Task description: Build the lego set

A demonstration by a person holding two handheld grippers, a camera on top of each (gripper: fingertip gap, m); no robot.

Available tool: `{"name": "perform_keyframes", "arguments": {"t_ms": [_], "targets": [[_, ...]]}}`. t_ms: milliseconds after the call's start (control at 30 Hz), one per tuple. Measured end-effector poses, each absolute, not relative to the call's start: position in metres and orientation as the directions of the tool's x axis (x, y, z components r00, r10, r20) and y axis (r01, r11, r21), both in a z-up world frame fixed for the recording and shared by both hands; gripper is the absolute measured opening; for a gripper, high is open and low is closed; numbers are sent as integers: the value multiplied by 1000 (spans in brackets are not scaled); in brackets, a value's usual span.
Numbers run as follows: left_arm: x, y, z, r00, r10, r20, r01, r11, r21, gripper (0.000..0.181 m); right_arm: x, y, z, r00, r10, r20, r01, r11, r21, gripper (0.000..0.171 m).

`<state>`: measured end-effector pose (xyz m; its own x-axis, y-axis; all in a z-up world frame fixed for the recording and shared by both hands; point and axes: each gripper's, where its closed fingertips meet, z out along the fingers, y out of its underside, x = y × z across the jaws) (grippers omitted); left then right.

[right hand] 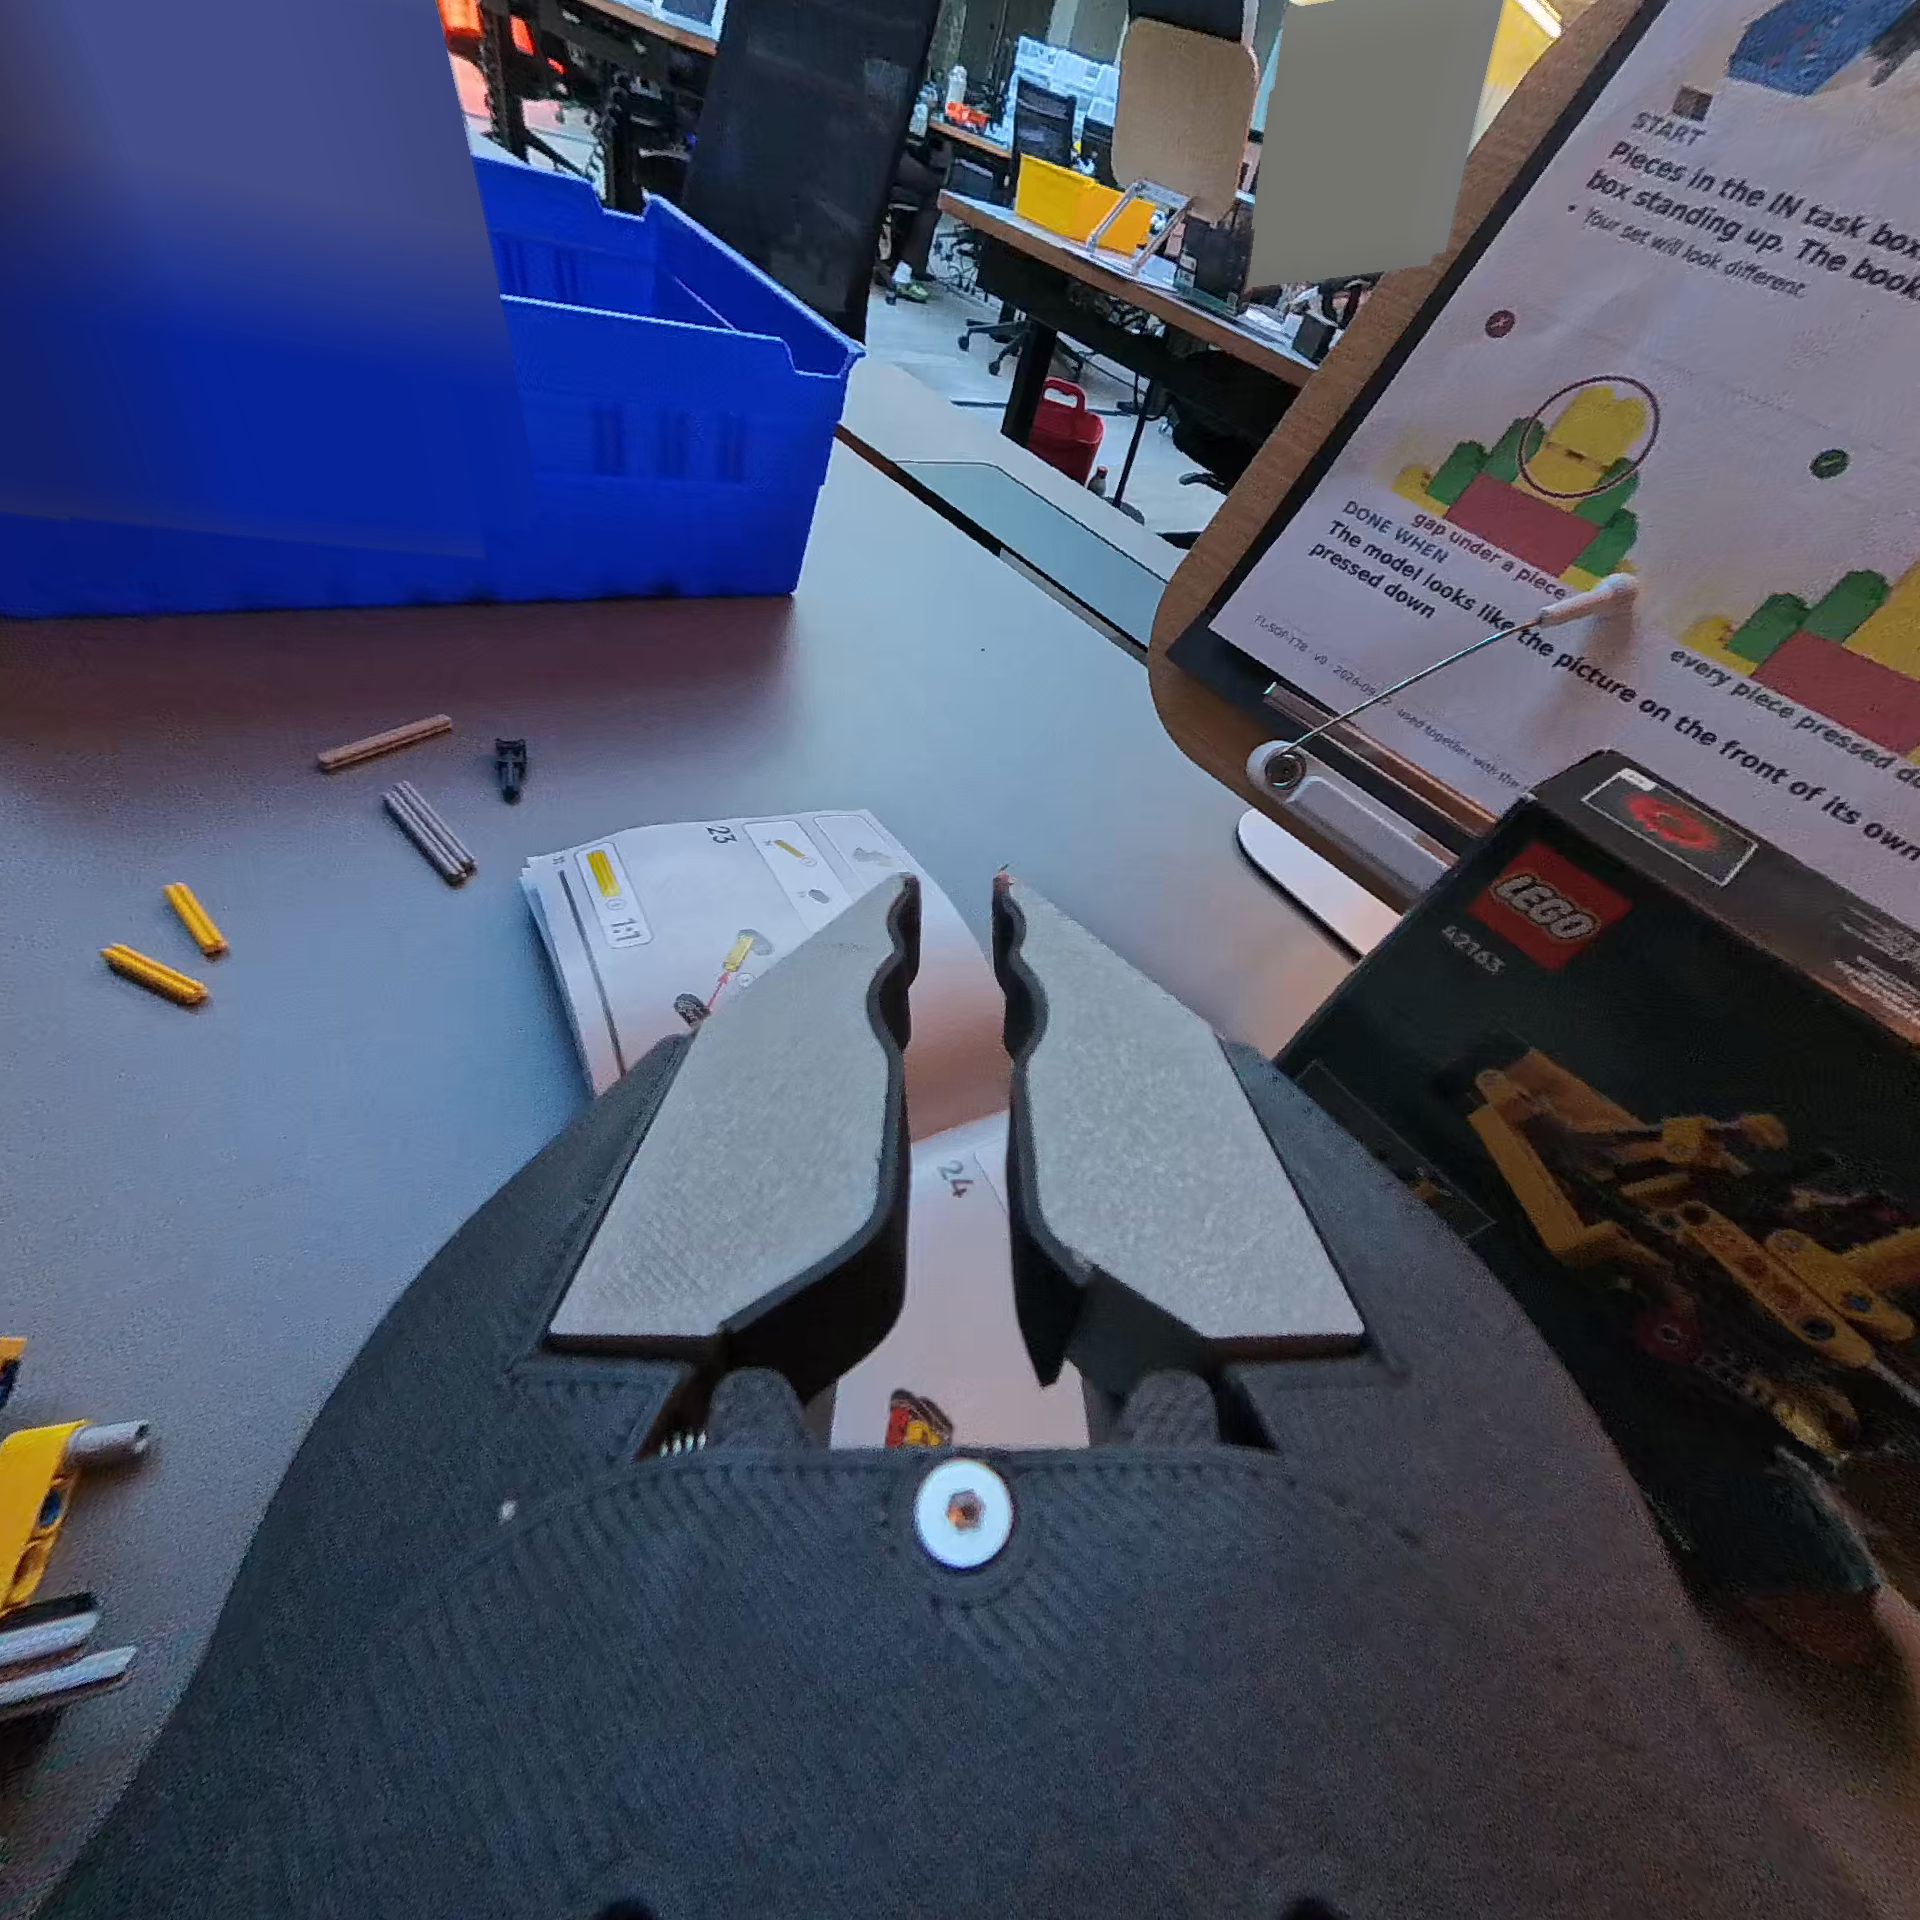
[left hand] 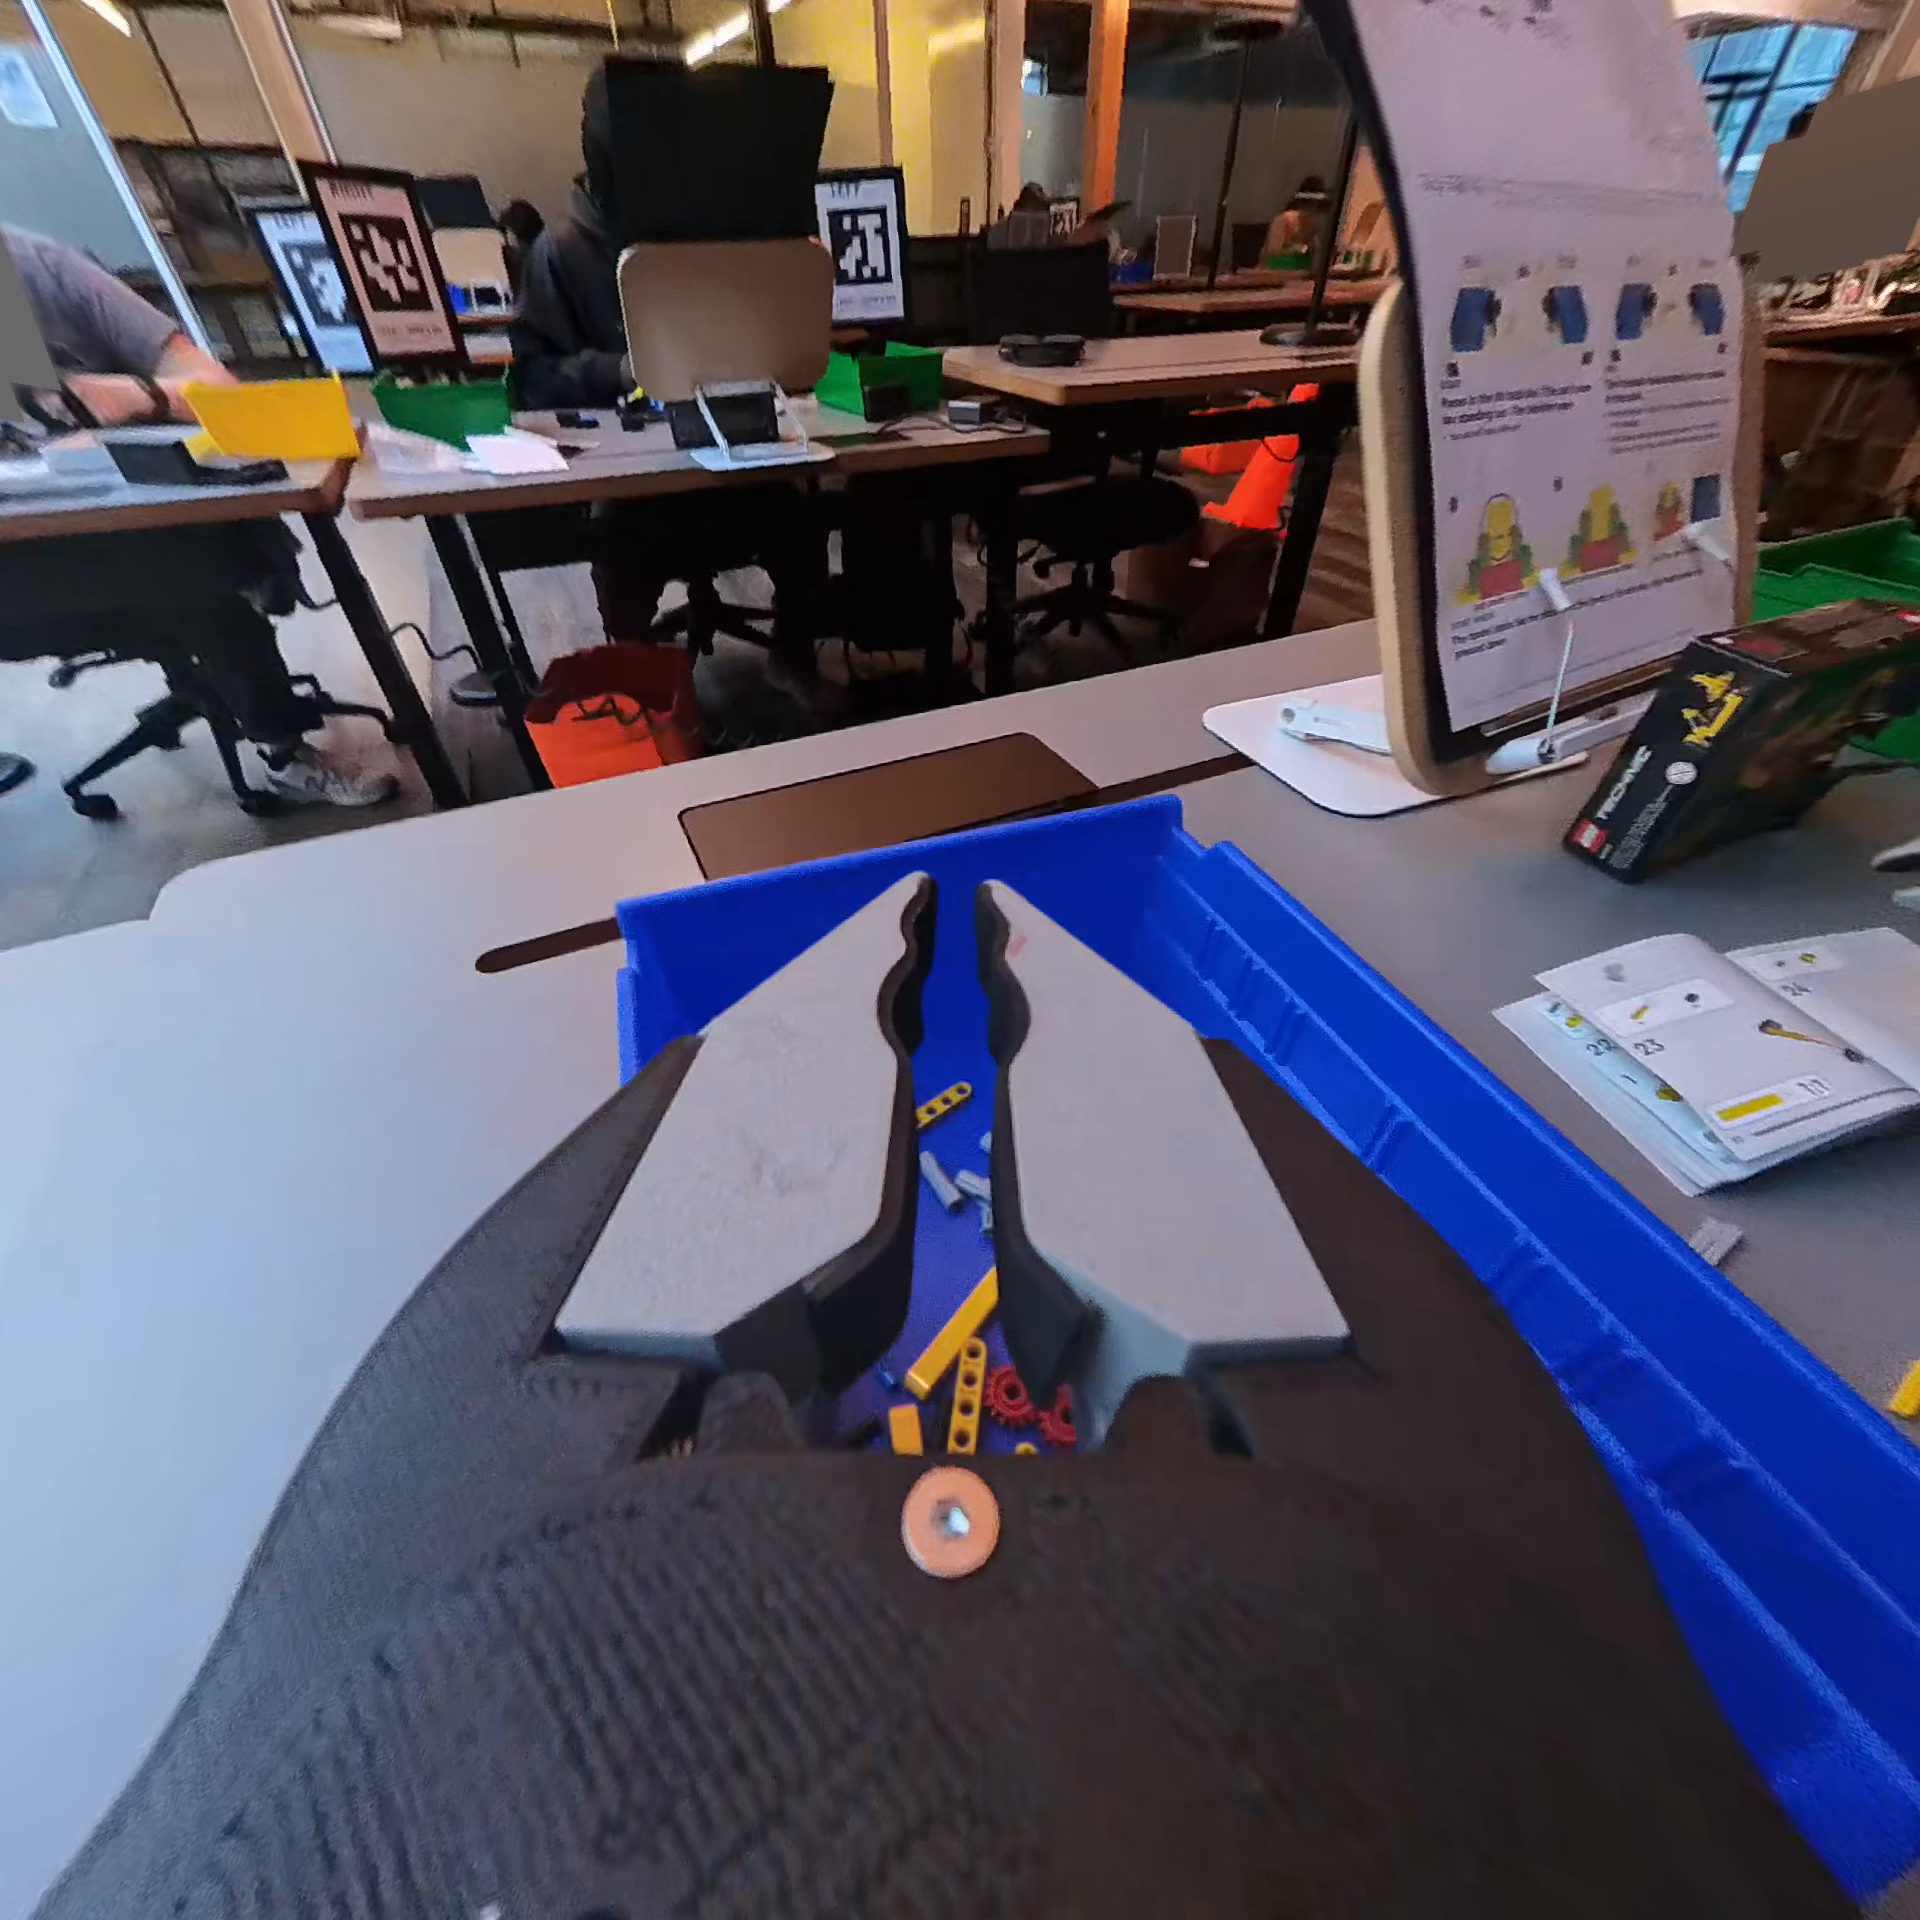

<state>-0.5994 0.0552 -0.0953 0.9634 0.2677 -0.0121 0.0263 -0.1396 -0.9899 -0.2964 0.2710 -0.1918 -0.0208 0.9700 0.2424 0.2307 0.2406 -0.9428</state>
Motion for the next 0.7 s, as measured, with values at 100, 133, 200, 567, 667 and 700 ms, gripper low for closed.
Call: {"name": "perform_keyframes", "arguments": {"t_ms": [100,133,200,567,667,700], "targets": [[-574,50,-92,978,209,6,23,-80,-997,0,-300,276,-193,-7,961,275,241,268,-933,8],[-563,49,-87,986,167,27,33,-33,-999,0,-301,278,-194,-1,959,285,247,276,-929,8],[-546,51,-82,994,107,5,6,-4,-1000,0,-303,283,-196,15,953,303,263,288,-921,9],[-546,57,-96,993,109,36,39,-30,-999,0,-302,290,-200,22,966,259,274,244,-930,8],[-544,59,-100,994,104,31,36,-44,-998,0,-303,290,-201,13,968,249,275,236,-932,8],[-543,60,-100,994,102,27,32,-46,-998,0,-303,289,-201,9,970,245,274,233,-933,8]]}}
